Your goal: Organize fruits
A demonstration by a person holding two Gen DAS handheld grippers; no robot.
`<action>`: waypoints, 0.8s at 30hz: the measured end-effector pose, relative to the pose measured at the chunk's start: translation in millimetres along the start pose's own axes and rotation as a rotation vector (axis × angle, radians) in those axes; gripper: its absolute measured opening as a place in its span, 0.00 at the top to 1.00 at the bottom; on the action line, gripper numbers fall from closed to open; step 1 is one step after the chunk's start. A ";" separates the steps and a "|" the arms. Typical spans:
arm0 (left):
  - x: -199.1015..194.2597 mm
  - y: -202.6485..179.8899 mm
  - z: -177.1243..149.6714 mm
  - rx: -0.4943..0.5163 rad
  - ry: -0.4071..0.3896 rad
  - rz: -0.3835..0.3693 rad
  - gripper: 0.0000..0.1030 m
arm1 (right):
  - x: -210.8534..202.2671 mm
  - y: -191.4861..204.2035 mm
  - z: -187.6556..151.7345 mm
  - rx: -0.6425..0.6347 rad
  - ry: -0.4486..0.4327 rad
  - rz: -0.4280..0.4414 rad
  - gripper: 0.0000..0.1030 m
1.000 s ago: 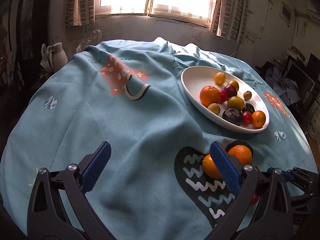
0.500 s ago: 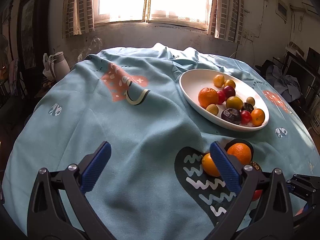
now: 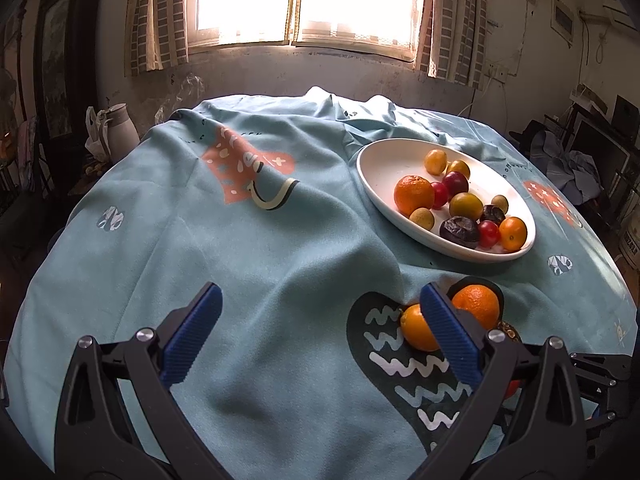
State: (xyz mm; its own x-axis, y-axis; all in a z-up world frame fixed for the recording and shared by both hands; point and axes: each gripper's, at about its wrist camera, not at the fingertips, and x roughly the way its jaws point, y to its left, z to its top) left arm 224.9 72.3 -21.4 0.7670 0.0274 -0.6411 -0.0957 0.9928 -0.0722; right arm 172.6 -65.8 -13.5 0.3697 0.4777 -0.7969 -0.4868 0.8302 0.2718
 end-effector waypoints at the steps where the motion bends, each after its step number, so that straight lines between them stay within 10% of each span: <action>1: -0.1 0.0 -0.1 0.000 0.000 0.000 0.02 | 0.6 0.7 0.3 -0.006 -0.001 -0.006 0.62; 12: -0.6 -2.1 -3.7 0.011 -0.006 0.007 0.02 | -16.5 -1.1 1.6 -0.005 -0.047 0.009 0.73; 17: 5.7 -25.7 -11.9 0.122 0.040 -0.109 0.04 | -46.5 -17.4 8.1 0.051 -0.172 -0.042 0.73; 24: 14.2 -66.3 -33.8 0.342 0.072 -0.134 0.38 | -54.3 -31.6 9.5 0.112 -0.191 -0.047 0.73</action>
State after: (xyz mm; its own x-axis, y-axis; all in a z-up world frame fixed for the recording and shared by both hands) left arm 220.7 2.9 -51.5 0.7107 -0.1016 -0.6961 0.2292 0.9690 0.0925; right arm 175.4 -115.3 26.4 0.5386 0.4749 -0.6960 -0.3783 0.8744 0.3039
